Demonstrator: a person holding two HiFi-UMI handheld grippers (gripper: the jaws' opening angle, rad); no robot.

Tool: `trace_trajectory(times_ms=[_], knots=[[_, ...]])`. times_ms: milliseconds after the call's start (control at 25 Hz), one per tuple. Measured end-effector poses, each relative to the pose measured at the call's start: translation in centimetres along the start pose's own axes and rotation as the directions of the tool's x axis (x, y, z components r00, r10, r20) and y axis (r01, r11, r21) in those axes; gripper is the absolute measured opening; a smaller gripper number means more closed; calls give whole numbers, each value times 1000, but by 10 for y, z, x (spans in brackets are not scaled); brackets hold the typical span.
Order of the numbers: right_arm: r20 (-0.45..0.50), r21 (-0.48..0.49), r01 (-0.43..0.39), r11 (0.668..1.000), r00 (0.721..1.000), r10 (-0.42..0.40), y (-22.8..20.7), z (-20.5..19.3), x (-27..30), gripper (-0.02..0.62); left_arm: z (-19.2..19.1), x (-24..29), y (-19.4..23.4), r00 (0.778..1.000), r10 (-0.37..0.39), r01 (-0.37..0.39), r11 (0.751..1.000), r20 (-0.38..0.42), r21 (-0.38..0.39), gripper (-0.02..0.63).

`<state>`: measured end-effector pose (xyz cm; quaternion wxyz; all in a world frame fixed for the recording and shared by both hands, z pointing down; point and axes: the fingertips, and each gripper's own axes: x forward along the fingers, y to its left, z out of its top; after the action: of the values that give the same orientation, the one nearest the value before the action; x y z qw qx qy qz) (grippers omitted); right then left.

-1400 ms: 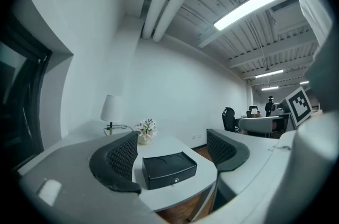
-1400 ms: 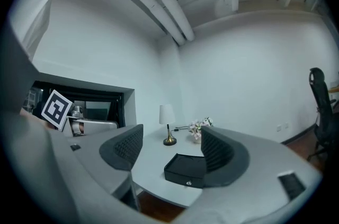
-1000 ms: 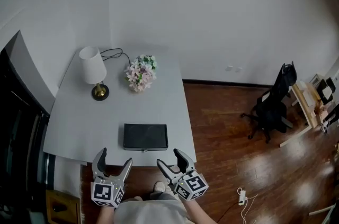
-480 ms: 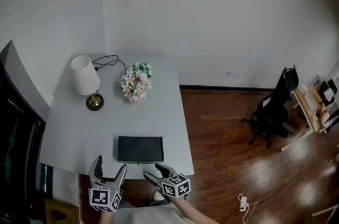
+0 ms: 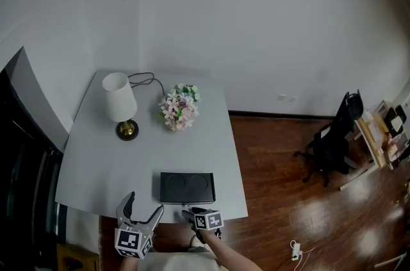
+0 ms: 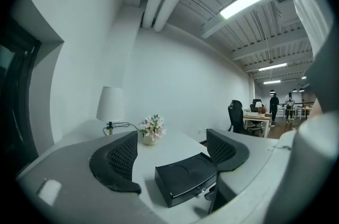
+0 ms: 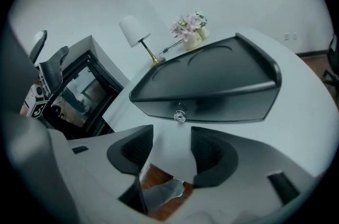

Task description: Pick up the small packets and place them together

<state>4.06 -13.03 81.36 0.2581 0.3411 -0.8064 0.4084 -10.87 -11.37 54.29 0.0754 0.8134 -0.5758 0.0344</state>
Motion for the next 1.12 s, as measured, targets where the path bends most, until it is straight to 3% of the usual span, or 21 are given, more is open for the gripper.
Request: trace_trajectory(times_ms=[240,280,360,440,480,1120], knots=[[-50,36,110,993,993,-109,-12,8,18,218,-11,-12,19,1000,-1,0,1000,-28,-31,393],[-53,60,129,990,991,-126,-15,9,18,208,-13,-13,21,999,-2,0,999,-34,-39,393],[-55,96,155,983,987,-150,-21,11,16,129,-16,-15,24,999,-3,1,998,-42,-55,393],[-53,99,150,984,988,-145,-20,12,16,112,-18,-15,28,999,-3,-1,998,-46,-68,393],[-57,92,145,985,988,-140,-18,11,17,71,-20,-15,29,999,-3,-1,997,-47,-72,393],[-196,-30,102,994,975,-106,16,-64,-15,66,-27,1,9,996,-66,60,995,-60,-83,393]])
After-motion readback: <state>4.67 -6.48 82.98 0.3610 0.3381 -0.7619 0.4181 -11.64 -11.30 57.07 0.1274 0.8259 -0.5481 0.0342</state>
